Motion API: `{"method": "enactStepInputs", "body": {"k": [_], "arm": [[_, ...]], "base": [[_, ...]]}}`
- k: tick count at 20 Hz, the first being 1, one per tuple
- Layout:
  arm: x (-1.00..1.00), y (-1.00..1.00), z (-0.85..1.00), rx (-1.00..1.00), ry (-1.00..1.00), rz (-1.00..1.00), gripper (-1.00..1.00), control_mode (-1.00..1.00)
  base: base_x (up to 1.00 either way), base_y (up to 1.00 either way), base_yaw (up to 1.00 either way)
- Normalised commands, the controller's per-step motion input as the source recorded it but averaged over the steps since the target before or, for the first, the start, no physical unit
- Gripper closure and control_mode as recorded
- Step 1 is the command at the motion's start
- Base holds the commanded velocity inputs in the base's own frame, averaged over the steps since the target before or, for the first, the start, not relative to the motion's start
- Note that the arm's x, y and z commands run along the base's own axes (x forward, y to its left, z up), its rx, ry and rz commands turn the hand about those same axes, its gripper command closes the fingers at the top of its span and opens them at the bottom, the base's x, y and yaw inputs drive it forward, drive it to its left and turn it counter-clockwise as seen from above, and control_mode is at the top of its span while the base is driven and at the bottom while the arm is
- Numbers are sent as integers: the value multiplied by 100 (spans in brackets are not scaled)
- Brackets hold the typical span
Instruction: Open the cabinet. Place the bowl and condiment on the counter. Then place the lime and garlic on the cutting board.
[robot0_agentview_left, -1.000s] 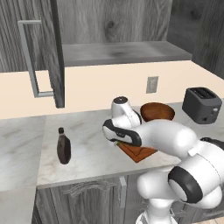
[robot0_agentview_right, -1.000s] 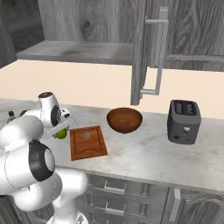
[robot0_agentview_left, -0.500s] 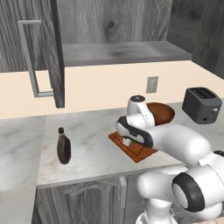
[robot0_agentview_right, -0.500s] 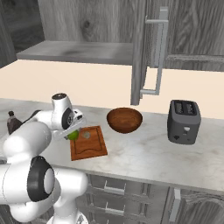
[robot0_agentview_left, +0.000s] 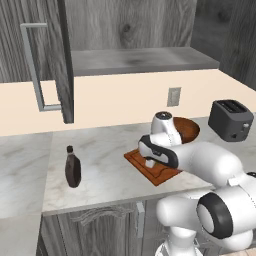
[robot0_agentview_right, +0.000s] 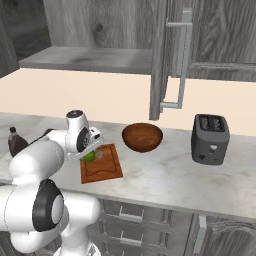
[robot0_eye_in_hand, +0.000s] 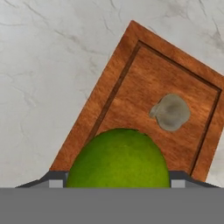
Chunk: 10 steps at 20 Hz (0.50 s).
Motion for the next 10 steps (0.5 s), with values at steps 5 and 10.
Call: {"method": "enactStepInputs", "body": {"k": [5, 10], "arm": [[5, -12, -17, 0, -3, 8, 100, -100], [0, -26, -13, 0, 0, 9, 100, -100]], "base": [[0, 0, 0], [0, 0, 0]]}}
